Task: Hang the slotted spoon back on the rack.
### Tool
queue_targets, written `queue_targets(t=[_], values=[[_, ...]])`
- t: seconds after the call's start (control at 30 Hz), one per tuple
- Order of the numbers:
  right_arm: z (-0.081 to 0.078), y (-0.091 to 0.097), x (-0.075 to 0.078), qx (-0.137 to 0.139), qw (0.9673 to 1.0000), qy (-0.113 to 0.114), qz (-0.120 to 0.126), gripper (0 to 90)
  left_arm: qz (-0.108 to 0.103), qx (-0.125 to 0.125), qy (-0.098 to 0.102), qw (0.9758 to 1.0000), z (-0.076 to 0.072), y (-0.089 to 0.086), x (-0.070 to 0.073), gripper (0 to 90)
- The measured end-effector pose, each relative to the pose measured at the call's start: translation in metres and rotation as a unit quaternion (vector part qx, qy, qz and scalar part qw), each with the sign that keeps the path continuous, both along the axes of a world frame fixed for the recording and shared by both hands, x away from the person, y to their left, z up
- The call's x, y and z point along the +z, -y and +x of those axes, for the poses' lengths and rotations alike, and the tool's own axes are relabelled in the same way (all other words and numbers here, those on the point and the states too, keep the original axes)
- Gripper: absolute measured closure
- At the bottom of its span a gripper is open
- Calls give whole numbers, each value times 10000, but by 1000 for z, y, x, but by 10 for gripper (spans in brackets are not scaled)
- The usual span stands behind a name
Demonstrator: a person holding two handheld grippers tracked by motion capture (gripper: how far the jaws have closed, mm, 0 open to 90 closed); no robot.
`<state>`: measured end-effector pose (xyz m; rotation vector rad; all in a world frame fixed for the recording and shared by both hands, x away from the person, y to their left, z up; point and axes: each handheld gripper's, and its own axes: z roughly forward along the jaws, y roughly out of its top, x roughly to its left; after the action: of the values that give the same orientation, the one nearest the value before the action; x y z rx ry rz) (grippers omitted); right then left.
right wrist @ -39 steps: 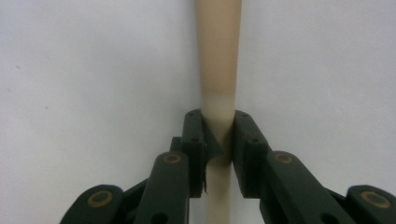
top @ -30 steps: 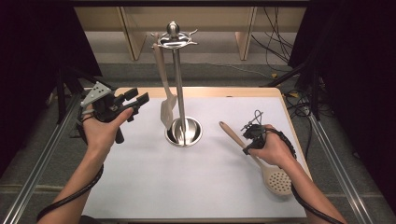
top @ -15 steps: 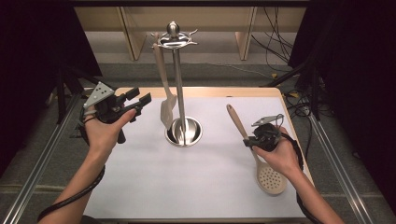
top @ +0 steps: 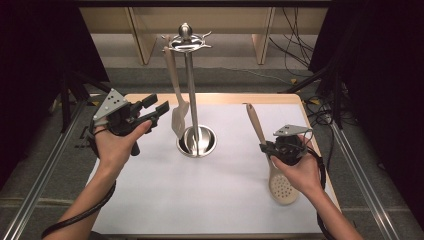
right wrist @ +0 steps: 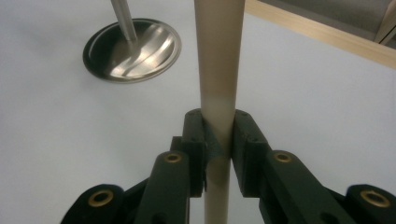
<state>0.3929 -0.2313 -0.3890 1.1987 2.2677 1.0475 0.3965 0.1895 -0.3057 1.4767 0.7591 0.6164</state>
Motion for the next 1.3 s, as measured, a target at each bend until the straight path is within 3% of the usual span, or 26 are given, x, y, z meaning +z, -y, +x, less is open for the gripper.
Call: queue_targets(t=[0.1, 0.17, 0.2, 0.43, 0.63, 0.73, 0.77, 0.83, 0.93, 1.07, 1.1, 1.13, 1.23, 1.3], values=[[1, -2, 3, 131, 9996, 245, -28, 779, 54, -121, 40, 9999, -3, 9, 1, 477], [-2, -5, 5, 37, 9998, 175, 44, 779, 67, -155, 28, 9999, -5, 12, 1, 477], [0, -6, 7, 142, 9993, 338, 2, 779, 94, -222, 39, 9997, -6, 16, 1, 477], [-6, -16, 17, 169, 9993, 329, 71, 779, 171, -409, 54, 9990, -11, 31, 1, 477], [-11, -25, 25, 211, 9985, 474, 186, 779, 239, -609, 67, 9978, -13, 48, 1, 471], [-11, -29, 27, 287, 9975, 609, 200, 779, 266, -698, 45, 9972, -13, 57, 0, 469], [-10, -30, 27, 365, 9962, 762, 192, 779, 298, -745, 36, 9968, -13, 61, 0, 468], [-12, -32, 28, 260, 9971, 659, 258, 779, 333, -784, 48, 9964, -12, 63, 0, 467], [-10, -34, 31, 432, 9952, 860, 197, 780, 395, -884, 23, 9953, -11, 75, -1, 466], [-14, -38, 34, 316, 9959, 777, 337, 780, 439, -961, 27, 9944, -11, 83, -1, 465], [-13, -38, 35, 463, 9942, 927, 279, 780, 450, -1025, 39, 9937, -12, 89, 0, 463], [-15, -40, 36, 396, 9952, 832, 343, 780, 473, -1045, 45, 9934, -12, 92, 1, 463], [-17, -43, 38, 455, 9949, 824, 363, 780, 490, -1111, 90, 9926, -12, 99, 2, 461], [-17, -44, 38, 490, 9937, 949, 327, 780, 513, -1136, 108, 9921, -12, 101, 3, 459]])
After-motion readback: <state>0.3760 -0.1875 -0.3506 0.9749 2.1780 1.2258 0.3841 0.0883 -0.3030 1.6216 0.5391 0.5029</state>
